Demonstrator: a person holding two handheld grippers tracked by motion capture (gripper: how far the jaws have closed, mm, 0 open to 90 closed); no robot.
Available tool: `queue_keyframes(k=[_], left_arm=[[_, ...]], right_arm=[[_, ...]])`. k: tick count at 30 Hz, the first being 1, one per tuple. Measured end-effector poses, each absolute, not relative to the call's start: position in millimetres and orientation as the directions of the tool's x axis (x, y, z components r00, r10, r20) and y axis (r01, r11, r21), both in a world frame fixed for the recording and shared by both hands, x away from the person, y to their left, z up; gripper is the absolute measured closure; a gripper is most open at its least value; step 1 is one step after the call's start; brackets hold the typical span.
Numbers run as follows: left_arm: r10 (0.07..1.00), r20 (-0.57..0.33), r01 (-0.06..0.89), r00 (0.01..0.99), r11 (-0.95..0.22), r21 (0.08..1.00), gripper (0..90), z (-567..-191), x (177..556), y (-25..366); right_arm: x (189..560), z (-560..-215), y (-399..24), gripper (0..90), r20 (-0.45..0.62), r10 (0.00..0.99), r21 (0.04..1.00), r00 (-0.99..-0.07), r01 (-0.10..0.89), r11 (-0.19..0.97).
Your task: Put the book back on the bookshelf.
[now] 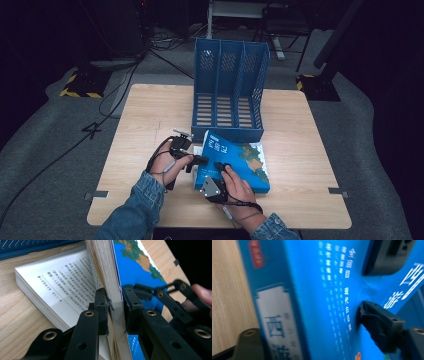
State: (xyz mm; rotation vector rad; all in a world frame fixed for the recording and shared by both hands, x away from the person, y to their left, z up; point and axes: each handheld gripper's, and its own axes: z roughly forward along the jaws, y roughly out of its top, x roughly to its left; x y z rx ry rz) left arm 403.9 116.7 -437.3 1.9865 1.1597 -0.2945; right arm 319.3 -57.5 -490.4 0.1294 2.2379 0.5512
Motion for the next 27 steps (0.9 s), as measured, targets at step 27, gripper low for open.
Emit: queue_keyframes(k=[27], left_arm=[[0.627,-0.493,0.684,0.603,-0.089,0.724,43.8,-424,401,175]], right_arm=[[326,-438,-77,61.3,-0.616,0.287,0.476,-0.733,-0.056,0.878]])
